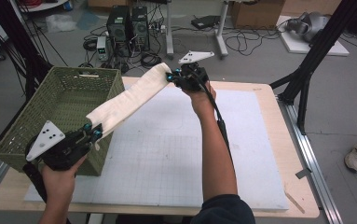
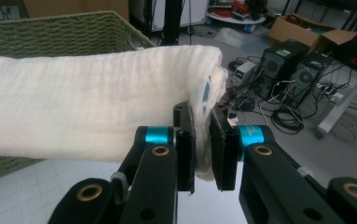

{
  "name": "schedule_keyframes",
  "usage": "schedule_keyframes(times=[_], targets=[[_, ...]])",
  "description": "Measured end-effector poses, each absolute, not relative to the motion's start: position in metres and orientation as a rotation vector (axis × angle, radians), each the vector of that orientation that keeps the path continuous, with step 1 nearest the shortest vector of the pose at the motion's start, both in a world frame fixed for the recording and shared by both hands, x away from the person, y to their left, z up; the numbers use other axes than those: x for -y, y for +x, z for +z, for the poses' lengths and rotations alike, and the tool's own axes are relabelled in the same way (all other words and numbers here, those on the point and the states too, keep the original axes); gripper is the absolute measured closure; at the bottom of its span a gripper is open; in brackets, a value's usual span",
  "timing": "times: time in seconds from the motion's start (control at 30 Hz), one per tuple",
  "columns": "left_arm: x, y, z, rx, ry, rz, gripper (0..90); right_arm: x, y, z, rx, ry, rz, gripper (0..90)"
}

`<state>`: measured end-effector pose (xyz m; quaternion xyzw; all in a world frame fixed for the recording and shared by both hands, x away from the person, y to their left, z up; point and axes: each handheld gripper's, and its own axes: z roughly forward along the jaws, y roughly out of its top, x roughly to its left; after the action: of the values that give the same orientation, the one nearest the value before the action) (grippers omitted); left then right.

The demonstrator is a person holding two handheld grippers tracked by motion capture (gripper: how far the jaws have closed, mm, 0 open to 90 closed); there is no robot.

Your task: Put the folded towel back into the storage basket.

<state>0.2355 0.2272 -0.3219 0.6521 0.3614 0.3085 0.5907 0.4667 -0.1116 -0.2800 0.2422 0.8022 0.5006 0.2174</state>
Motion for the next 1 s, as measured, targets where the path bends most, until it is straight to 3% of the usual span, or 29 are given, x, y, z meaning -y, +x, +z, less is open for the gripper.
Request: schedule_keyframes(times=[0.43, 1.0], targets=[[-0.244, 0.231, -0.322, -0.874, 1.489, 0.743, 82.9, 0.081, 0.477, -0.267, -2.242, 0.618, 1.393, 81.9], [-0.292, 0.217, -0.32, -0.985, 1.402, 0.826, 82.9, -0.002, 0.497, -0.255, -2.283, 0.516, 1.428, 81.9]])
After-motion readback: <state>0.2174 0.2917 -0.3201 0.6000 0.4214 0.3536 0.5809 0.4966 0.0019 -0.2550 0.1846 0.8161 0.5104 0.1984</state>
